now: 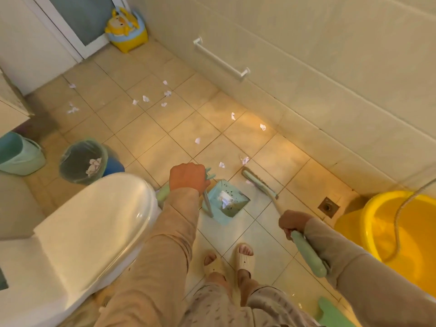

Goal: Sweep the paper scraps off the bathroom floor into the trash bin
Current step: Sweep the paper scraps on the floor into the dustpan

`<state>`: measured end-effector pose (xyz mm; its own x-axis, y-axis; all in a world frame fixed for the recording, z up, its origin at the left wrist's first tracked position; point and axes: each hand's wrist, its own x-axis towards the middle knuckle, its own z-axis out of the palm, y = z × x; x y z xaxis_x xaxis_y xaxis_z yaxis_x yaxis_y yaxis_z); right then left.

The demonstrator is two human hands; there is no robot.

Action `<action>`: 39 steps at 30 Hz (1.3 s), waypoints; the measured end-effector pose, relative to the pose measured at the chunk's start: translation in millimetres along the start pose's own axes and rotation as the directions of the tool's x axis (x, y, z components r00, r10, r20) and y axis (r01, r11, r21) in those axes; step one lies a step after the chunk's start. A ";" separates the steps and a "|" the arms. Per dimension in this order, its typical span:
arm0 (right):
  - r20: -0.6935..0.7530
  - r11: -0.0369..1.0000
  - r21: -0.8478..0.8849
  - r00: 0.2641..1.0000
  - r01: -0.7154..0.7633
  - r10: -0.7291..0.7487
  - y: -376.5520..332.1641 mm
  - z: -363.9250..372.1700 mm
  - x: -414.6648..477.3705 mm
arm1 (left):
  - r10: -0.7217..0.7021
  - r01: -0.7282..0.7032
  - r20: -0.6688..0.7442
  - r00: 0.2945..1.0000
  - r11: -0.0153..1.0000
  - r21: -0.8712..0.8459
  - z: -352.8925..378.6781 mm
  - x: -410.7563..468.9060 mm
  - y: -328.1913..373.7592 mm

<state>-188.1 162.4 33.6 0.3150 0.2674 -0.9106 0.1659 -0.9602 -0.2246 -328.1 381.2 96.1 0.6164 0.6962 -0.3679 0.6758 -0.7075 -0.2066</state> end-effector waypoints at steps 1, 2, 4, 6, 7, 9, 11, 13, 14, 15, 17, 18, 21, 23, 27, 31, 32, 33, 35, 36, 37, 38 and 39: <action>0.018 1.000 0.027 1.000 -0.001 0.000 -0.1 1.8 -0.2 | -0.002 0.002 -0.002 1.000 1.000 -0.015 -0.6 0.2 2.0; 0.045 0.998 0.054 0.998 -0.041 0.039 -4.1 0.0 -3.9 | -0.001 0.001 -0.009 1.000 1.000 -0.029 -1.4 -0.4 3.6; 0.136 0.986 0.088 0.982 -0.144 0.131 -10.2 -2.8 -11.8 | 0.014 -0.015 -0.016 1.000 0.999 -0.042 -2.2 -3.0 6.6; 0.198 0.958 0.229 0.972 -0.174 0.129 -17.2 -21.5 -20.1 | 0.025 -0.026 -0.017 1.000 0.999 -0.042 -1.7 -7.2 8.1; 0.222 0.935 0.302 0.968 -0.186 0.121 -18.2 -32.4 -24.3 | 0.026 -0.027 -0.018 0.999 0.999 -0.046 -1.6 -9.1 7.2; 0.268 0.882 0.418 0.957 -0.217 0.108 -14.0 -47.0 -28.9 | 0.029 -0.030 -0.024 0.999 0.998 -0.052 -0.4 -11.2 3.2; 0.276 0.870 0.441 0.956 -0.222 0.104 -12.5 -56.2 -29.8 | 0.037 -0.038 -0.027 0.999 0.998 -0.057 1.9 -13.5 0.3; 0.242 0.880 0.427 0.964 -0.207 0.109 -17.5 -60.5 -30.9 | 0.048 -0.050 -0.027 0.998 0.997 -0.052 1.5 -15.5 -2.8; 0.218 0.888 0.416 0.969 -0.198 0.114 -19.0 -61.7 -31.4 | 0.054 -0.055 -0.025 0.998 0.997 -0.049 1.5 -16.0 -1.5; 0.189 0.897 0.404 0.975 -0.182 0.113 -22.2 -62.7 -30.9 | 0.060 -0.061 -0.026 0.998 0.997 -0.045 1.1 -15.4 -1.2; 0.124 0.910 0.387 0.986 -0.150 0.110 -32.5 -64.2 -30.0 | 0.067 -0.068 -0.028 0.997 0.997 -0.033 -0.4 -13.5 -2.5; 0.088 0.916 0.380 0.991 -0.128 0.102 -38.4 -65.1 -27.8 | 0.069 -0.070 -0.030 0.997 0.997 -0.025 -2.0 -12.6 -4.8; -0.007 0.960 0.272 0.998 -0.064 0.068 -56.6 -67.0 -16.6 | 0.045 -0.045 -0.026 0.999 0.999 -0.023 -0.3 -12.1 -15.8; -0.068 0.984 0.176 0.997 -0.029 0.041 -67.1 -66.2 -6.3 | 0.002 -0.001 0.003 1.000 0.999 -0.049 3.5 -14.3 -20.0; -0.102 0.999 0.043 0.995 -0.002 0.007 -83.2 -54.9 12.4 | -0.024 0.026 0.039 0.999 0.999 -0.047 9.4 -17.8 -15.3; -0.068 0.997 -0.075 0.997 -0.032 0.027 -80.6 -31.0 16.4 | -0.008 0.011 0.051 0.999 0.999 -0.052 10.4 -19.1 -3.8; -0.036 0.993 -0.104 0.998 -0.056 0.052 -74.3 -23.0 14.2 | -0.008 0.010 0.050 0.999 0.998 -0.055 10.6 -19.0 -2.3; 0.002 0.992 -0.099 0.997 -0.076 0.076 -66.6 -13.7 12.0 | -0.010 0.013 0.046 0.999 0.998 -0.058 10.5 -18.6 -1.5; 0.062 0.993 -0.064 0.992 -0.101 0.105 -52.0 3.2 4.0 | -0.021 0.023 0.033 0.999 0.998 -0.064 9.1 -16.9 -1.8; 0.078 0.992 -0.073 0.991 -0.105 0.110 -47.4 10.8 -3.5 | -0.031 0.033 0.027 0.999 0.997 -0.064 8.2 -15.8 -3.2; 0.089 0.992 -0.080 0.990 -0.102 0.109 -43.8 14.8 -9.8 | -0.039 0.040 0.017 0.999 0.997 -0.066 6.3 -15.0 -4.3; 0.108 0.993 -0.067 0.988 -0.100 0.107 -41.0 16.0 -15.6 | -0.044 0.045 0.009 0.999 0.997 -0.067 4.6 -14.5 -5.6; 0.133 0.995 -0.025 0.986 -0.101 0.103 -39.0 13.8 -21.1 | -0.048 0.049 0.006 0.999 0.997 -0.068 2.8 -14.0 -6.7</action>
<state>-214.1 193.1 56.8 0.2030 0.1536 -0.9671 0.1565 -0.9800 -0.1228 -342.4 375.8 100.1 0.5808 0.7288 -0.3626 0.7307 -0.6631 -0.1625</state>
